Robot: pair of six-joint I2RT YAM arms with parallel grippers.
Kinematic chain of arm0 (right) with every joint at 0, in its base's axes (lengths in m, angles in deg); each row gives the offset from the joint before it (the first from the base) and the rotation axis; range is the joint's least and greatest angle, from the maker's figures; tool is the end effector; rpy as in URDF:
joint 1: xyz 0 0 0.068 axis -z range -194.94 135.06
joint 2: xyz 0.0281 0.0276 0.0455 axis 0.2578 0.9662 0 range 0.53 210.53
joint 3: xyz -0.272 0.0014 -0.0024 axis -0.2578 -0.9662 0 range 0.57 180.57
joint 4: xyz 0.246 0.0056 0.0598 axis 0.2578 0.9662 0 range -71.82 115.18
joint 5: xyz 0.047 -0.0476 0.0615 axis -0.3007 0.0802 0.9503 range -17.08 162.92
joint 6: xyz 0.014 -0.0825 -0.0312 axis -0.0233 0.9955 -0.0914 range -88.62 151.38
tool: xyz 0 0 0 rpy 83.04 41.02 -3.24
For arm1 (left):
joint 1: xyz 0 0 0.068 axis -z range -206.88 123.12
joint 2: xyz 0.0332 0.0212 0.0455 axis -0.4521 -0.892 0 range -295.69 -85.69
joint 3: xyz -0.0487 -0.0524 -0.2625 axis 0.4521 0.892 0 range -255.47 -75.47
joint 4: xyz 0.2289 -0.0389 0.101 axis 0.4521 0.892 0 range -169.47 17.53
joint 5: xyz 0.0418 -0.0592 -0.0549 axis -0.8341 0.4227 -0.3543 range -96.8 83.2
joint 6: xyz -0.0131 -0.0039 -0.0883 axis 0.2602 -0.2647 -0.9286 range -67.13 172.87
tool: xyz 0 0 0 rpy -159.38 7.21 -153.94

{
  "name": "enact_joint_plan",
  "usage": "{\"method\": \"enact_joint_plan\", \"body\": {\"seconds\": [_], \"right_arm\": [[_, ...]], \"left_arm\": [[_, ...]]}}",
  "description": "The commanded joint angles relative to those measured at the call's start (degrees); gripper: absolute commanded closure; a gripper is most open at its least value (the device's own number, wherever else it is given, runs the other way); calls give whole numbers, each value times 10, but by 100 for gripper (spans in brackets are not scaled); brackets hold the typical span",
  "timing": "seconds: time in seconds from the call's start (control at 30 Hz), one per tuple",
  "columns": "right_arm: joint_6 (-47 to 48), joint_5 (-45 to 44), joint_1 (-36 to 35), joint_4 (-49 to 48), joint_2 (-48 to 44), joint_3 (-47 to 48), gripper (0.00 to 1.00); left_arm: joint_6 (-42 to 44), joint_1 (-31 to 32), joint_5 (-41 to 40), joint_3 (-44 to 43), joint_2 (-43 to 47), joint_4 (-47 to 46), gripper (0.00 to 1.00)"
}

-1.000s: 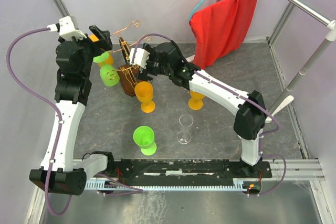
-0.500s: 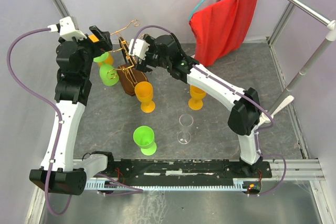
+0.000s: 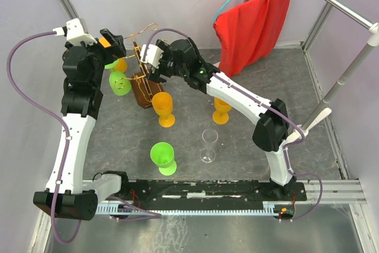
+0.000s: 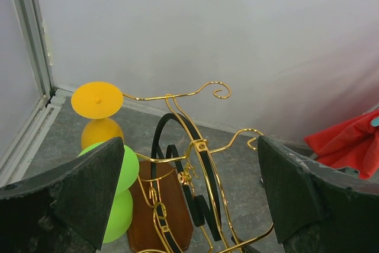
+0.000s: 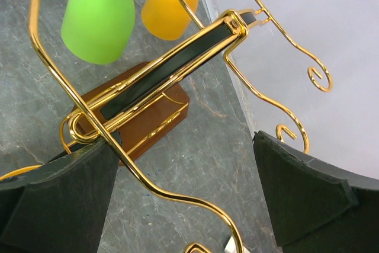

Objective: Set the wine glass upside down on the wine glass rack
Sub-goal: Adjust the wine rack at the center of the board.

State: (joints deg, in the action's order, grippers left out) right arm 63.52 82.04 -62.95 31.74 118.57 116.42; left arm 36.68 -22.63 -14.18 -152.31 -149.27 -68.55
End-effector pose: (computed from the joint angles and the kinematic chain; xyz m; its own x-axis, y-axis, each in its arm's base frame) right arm 0.3444 0.4016 0.3553 0.2908 -0.4619 -0.8379 -0.8045 0.3560 -0.4754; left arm 0.2718 -0.0099 0.4680 0.0542 -0.2813 -0.9581 -0.0409 0.9581 -0.2837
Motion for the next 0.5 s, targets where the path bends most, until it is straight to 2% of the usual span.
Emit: {"method": "enact_joint_plan", "body": {"seconds": [0.0,0.47], "right_arm": [[-20,22,-13,-40,-6,33,0],[-61,33,-42,-63,-12,16,0]], "left_arm": [[22,-3,1,-22,9,-10,1],[17,-3,8,-37,5,-8,1]]}}
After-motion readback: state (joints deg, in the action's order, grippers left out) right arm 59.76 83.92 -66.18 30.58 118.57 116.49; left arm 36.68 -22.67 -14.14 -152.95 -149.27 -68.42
